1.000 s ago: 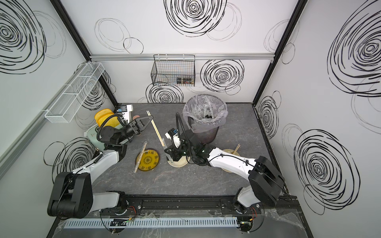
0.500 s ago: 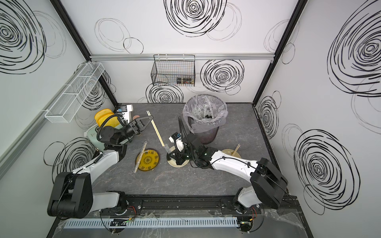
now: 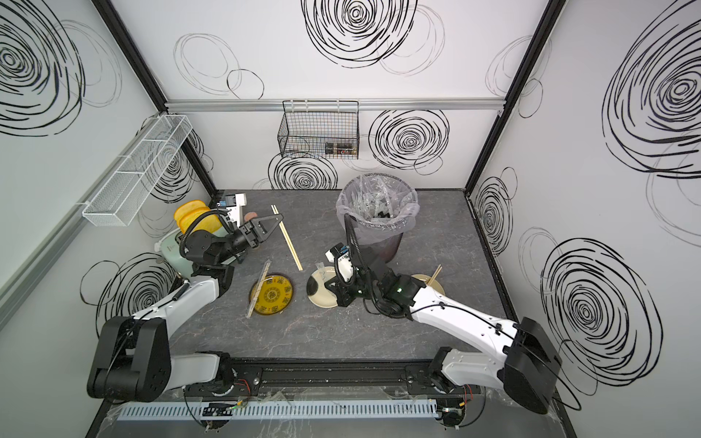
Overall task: Remove the packaging of disposable chopsticks
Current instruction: Place the packet bag in the trash bin.
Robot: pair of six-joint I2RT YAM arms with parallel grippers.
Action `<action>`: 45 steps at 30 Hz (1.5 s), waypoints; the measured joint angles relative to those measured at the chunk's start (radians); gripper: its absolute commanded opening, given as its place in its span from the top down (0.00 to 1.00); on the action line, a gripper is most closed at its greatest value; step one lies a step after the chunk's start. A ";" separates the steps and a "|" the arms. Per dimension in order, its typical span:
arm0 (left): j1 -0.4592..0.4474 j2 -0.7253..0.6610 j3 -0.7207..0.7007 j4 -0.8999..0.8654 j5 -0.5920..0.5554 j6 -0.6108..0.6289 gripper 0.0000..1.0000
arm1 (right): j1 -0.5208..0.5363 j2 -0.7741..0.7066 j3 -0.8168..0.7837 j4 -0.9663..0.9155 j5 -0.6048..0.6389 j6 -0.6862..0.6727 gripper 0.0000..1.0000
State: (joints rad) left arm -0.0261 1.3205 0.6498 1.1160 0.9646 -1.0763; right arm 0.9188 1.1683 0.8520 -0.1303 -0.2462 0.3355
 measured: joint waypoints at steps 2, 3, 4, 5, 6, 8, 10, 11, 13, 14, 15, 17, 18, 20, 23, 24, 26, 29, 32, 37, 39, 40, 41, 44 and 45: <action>0.000 -0.002 0.000 -0.009 0.000 0.006 1.00 | -0.008 -0.021 0.057 -0.035 0.023 -0.003 1.00; -0.001 -0.003 0.000 -0.016 0.000 0.009 1.00 | -0.016 -0.022 0.095 -0.049 0.033 -0.004 1.00; -0.003 -0.004 0.000 -0.020 0.000 0.012 1.00 | -0.023 -0.021 0.138 -0.062 0.043 -0.005 1.00; -0.005 -0.005 0.000 -0.021 0.000 0.016 1.00 | -0.031 -0.017 0.182 -0.072 0.055 -0.008 1.00; -0.006 -0.006 0.000 -0.024 0.000 0.019 1.00 | -0.037 -0.012 0.228 -0.087 0.064 -0.013 1.00; -0.009 -0.010 0.000 -0.034 0.000 0.026 1.00 | -0.047 0.004 0.314 -0.102 0.089 -0.029 1.00; -0.011 -0.012 0.000 -0.045 0.000 0.030 1.00 | -0.060 0.023 0.386 -0.108 0.109 -0.046 1.00; -0.011 -0.013 0.000 -0.047 0.000 0.030 1.00 | -0.068 0.033 0.412 -0.111 0.115 -0.053 1.00; -0.012 -0.016 0.000 -0.053 0.000 0.034 1.00 | -0.089 0.061 0.468 -0.123 0.121 -0.068 1.00; -0.012 -0.017 0.000 -0.058 0.000 0.037 1.00 | -0.101 0.076 0.489 -0.130 0.123 -0.072 1.00; -0.013 -0.019 0.000 -0.066 0.000 0.041 1.00 | -0.116 0.094 0.513 -0.135 0.126 -0.079 1.00; -0.013 -0.019 0.000 -0.076 0.000 0.047 1.00 | -0.142 0.127 0.554 -0.146 0.135 -0.092 1.00; -0.013 -0.019 0.000 -0.079 0.000 0.048 1.00 | -0.154 0.146 0.575 -0.151 0.141 -0.101 1.00; -0.015 -0.019 0.000 -0.079 0.001 0.048 1.00 | -0.178 0.182 0.618 -0.162 0.151 -0.120 1.00; -0.019 -0.019 0.001 -0.080 0.002 0.051 1.00 | -0.219 0.239 0.694 -0.180 0.172 -0.154 1.00; -0.020 -0.019 0.001 -0.082 0.003 0.052 1.00 | -0.233 0.256 0.717 -0.185 0.178 -0.163 1.00; -0.021 -0.019 0.001 -0.087 0.003 0.056 1.00 | -0.262 0.288 0.768 -0.200 0.199 -0.181 1.00; -0.026 -0.019 0.001 -0.097 0.003 0.060 1.00 | -0.295 0.345 0.863 -0.232 0.246 -0.207 1.00; -0.028 -0.019 0.001 -0.102 0.003 0.063 1.00 | -0.322 0.415 0.985 -0.274 0.323 -0.225 1.00; -0.029 -0.019 0.002 -0.117 0.003 0.072 1.00 | -0.369 0.483 1.090 -0.293 0.422 -0.249 1.00; -0.033 -0.019 0.003 -0.132 0.003 0.079 1.00 | -0.396 0.503 1.114 -0.302 0.447 -0.256 1.00; -0.034 -0.019 0.004 -0.134 0.003 0.082 1.00 | -0.408 0.512 1.122 -0.305 0.456 -0.259 1.00; -0.036 -0.019 0.006 -0.135 0.003 0.085 1.00 | -0.423 0.521 1.128 -0.307 0.464 -0.262 1.00; -0.038 -0.019 0.013 -0.138 0.003 0.090 1.00 | -0.460 0.540 1.131 -0.314 0.470 -0.268 1.00; -0.038 -0.019 0.014 -0.139 0.003 0.092 1.00 | -0.471 0.544 1.131 -0.317 0.471 -0.270 1.00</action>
State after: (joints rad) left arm -0.0639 1.3018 0.6640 0.9768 0.9680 -0.9840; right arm 0.4477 1.7126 1.9835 -0.4473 0.2245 0.0658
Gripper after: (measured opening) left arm 0.076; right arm 0.056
